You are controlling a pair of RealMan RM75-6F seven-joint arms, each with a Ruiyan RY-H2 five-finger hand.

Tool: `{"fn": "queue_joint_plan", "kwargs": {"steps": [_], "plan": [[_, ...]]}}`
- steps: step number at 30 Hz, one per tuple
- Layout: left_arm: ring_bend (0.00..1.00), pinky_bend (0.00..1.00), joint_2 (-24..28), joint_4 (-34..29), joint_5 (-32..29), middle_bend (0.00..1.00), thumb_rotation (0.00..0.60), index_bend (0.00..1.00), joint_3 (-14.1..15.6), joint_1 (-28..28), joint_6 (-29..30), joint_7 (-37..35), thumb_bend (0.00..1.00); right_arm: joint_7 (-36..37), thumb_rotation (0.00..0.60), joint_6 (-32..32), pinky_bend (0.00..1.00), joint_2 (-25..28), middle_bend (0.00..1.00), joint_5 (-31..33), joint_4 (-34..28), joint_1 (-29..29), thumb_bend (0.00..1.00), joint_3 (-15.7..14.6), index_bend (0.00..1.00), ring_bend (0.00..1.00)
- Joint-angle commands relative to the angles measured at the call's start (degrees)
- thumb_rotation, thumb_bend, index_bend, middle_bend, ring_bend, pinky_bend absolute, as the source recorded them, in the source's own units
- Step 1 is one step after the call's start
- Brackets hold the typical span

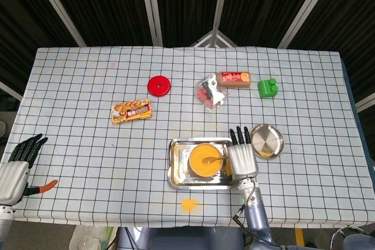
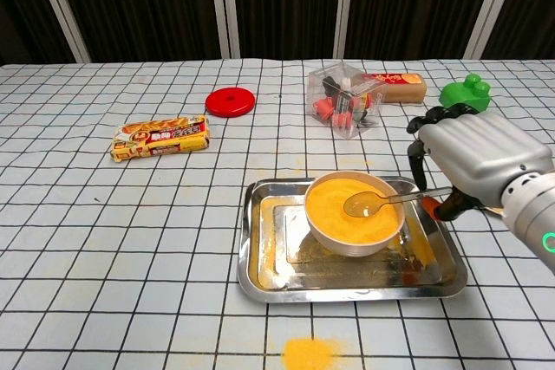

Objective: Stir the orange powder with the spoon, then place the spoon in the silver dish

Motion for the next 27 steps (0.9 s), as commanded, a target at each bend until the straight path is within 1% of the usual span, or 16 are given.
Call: {"fn": "queue_joint_plan", "kwargs": {"steps": [1,7,9,15,21,22,24,27], "plan": [[0.0,0.0,0.0,0.0,0.0,0.0,0.6,0.0,0.0,0.0,0.0,-0.1,0.0,-0.5,0.6,0.5,0.0,-0.1,0.15,-0.2,-0.3,0.1,0.42,-0.4,0.57,0.0],[0.0,0.0,0.0,-0.1,0.0,0.0,0.6,0.0,0.0,-0.1,-0.1,0.0,0.0,-1.1,0.6,1.5,0.0,0.1,0.15,-0.3,-2.0,0.1,0.42,-1.5,0.46,0.0],[0.0,0.0,0.0,-0.2,-0.1,0.0,0.6,0.0,-0.1,0.0,0.0,0.0,0.0,-1.3,0.6,1.8,0.0,0.2,0.15,-0.5,-2.7,0.2,0.42,-1.9,0.45,0.0],[0.0,0.0,0.0,-0.3,-0.3,0.0,0.6,0.0,-0.1,-0.1,-0.1,0.0,0.0,-2.1,0.6,2.9,0.0,0.2,0.15,-0.9,-4.2,0.5,0.42,-2.5,0.44,0.0],[0.0,0.0,0.1,-0.2,-0.3,0.0,0.6,0.0,-0.1,-0.1,-0.1,-0.2,0.0,-2.7,0.6,3.7,0.0,0.7,0.15,-1.2,-5.5,0.6,0.42,-3.2,0.36,0.0],[0.0,0.0,0.1,-0.2,-0.3,0.0,0.6,0.0,-0.1,-0.1,-0.1,-0.3,0.0,-3.1,0.6,3.8,0.0,1.0,0.15,-1.0,-5.7,0.6,0.43,-3.4,0.35,0.0],[0.0,0.0,0.1,-0.2,-0.3,0.0,0.6,0.0,-0.1,-0.1,-0.2,-0.3,0.0,-3.9,0.6,4.0,0.0,1.5,0.14,-0.5,-6.1,0.5,0.5,-3.6,0.32,0.0],[0.0,0.0,0.1,-0.3,-0.3,0.0,0.6,0.0,-0.1,-0.1,-0.2,-0.2,0.0,-4.8,0.6,4.1,0.0,2.2,0.13,0.7,-6.5,0.5,0.59,-3.9,0.31,0.0]]}}
